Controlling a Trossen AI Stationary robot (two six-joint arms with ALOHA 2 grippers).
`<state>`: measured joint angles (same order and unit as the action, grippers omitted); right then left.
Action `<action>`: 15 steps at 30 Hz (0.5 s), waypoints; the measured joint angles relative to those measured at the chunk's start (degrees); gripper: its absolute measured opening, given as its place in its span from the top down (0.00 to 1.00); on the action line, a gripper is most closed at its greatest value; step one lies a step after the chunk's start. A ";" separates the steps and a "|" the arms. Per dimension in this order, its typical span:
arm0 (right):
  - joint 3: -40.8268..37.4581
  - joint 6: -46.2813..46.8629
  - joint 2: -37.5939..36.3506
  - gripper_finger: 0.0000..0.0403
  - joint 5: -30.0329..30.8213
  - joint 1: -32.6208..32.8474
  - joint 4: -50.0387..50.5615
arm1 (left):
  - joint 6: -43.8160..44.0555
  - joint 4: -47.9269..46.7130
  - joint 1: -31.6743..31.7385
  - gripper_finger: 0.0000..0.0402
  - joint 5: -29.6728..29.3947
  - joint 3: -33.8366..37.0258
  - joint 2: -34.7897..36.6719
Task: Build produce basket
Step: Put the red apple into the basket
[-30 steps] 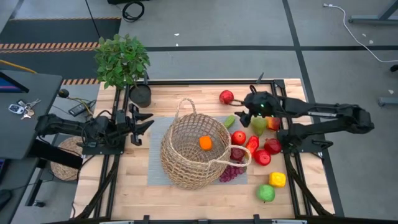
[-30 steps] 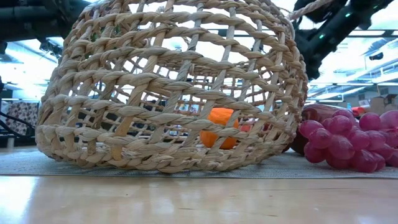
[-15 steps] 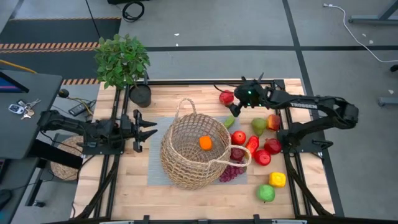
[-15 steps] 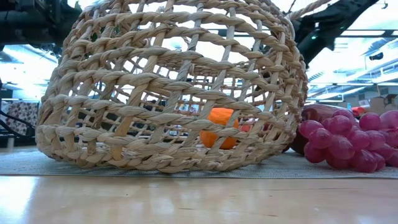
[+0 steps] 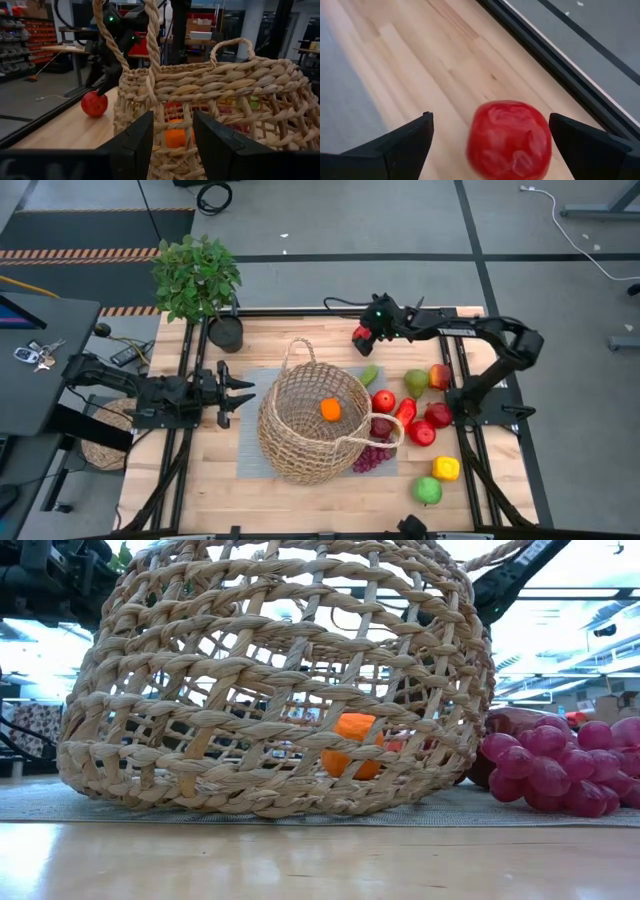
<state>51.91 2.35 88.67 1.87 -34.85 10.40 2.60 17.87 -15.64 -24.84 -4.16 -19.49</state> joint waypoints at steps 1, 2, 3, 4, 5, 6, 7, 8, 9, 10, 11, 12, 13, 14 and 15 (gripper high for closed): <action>0.20 -0.24 0.58 0.01 0.00 -0.32 -0.15 | -0.13 0.03 0.00 0.64 0.00 0.00 0.02; 0.36 -0.62 1.20 0.01 0.00 -0.64 -0.59 | -0.20 0.09 0.00 0.64 0.00 0.00 0.02; 0.47 -0.94 1.75 0.01 -0.02 -0.95 -1.10 | -0.20 0.04 0.00 0.64 0.00 0.00 0.02; 0.48 -1.05 2.38 0.01 -0.03 -1.27 -1.57 | -0.21 0.03 0.02 0.65 0.00 0.00 0.02; 0.49 -1.07 3.05 0.01 -0.09 -1.58 -1.87 | -0.23 0.07 0.02 0.65 0.00 0.00 0.02; 0.49 -1.08 3.76 0.01 -0.36 -1.83 -1.86 | -0.25 0.07 0.02 0.65 0.00 0.00 0.02; 0.49 -1.12 4.46 0.01 -0.55 -2.03 -1.82 | -0.22 0.07 0.02 0.65 0.00 0.00 0.02; 0.47 -1.22 5.14 0.01 -0.55 -2.19 -1.84 | -0.22 0.07 0.02 0.65 0.00 0.00 0.02; 0.48 -1.34 5.74 0.01 -0.55 -2.25 -1.84 | -0.25 0.07 0.02 0.65 0.00 0.00 0.02; 0.49 -1.41 6.32 0.01 -0.57 -2.25 -1.82 | -0.25 0.07 0.02 0.64 0.00 0.00 0.02; 0.47 -1.46 6.92 0.01 -0.62 -2.21 -1.83 | -0.25 0.07 0.02 0.64 0.00 0.00 0.02; 0.47 -1.48 7.47 0.01 -0.66 -2.19 -1.76 | -0.25 0.07 0.02 0.63 0.00 0.00 0.02; 0.47 -1.48 7.92 0.01 -0.65 -2.19 -1.74 | -0.25 0.07 0.02 0.63 0.00 0.00 0.02; 0.47 -1.48 8.31 0.01 -0.64 -2.20 -1.75 | -0.25 0.07 0.02 0.63 0.00 0.00 0.02; 0.47 -1.40 8.64 0.01 -0.61 -2.21 -1.81 | -0.26 0.07 0.02 0.63 0.00 0.00 0.02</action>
<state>52.38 0.94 97.31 1.26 -37.06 8.59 2.34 17.93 -15.62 -24.84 -4.16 -19.46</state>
